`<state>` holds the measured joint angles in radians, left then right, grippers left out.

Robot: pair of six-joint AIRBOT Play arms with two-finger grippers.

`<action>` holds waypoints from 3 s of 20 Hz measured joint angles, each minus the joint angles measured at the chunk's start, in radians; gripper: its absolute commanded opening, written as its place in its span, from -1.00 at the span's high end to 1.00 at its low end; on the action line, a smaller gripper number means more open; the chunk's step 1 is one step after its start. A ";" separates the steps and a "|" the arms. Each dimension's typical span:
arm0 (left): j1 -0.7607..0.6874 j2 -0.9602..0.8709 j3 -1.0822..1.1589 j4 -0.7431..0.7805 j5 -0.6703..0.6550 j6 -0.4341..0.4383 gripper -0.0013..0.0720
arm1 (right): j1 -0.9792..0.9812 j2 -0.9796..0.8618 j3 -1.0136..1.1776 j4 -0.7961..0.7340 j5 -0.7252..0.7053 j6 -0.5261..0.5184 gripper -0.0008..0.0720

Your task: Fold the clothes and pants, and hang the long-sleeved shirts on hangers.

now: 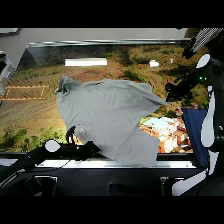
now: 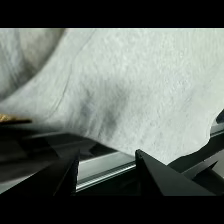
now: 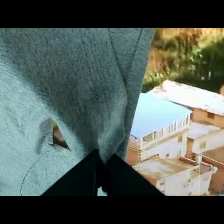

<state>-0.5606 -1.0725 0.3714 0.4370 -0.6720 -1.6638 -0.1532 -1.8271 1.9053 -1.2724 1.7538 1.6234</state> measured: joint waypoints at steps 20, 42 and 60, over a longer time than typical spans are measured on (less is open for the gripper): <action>-0.101 -0.194 0.105 -0.039 0.055 -0.015 0.58 | 0.000 0.000 0.000 0.008 -0.007 0.004 0.86; 0.662 0.217 1.075 0.431 -0.245 0.093 0.93 | 0.000 0.683 0.001 0.132 -0.573 -0.146 0.87; 0.921 0.208 1.129 0.566 -0.498 0.040 0.93 | 0.000 0.770 -0.002 0.013 -0.483 -0.005 0.86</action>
<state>0.3607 -0.8646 1.5002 1.0031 -1.1698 -1.6234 -0.1528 -1.0573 1.9034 -1.2598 1.2705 1.6180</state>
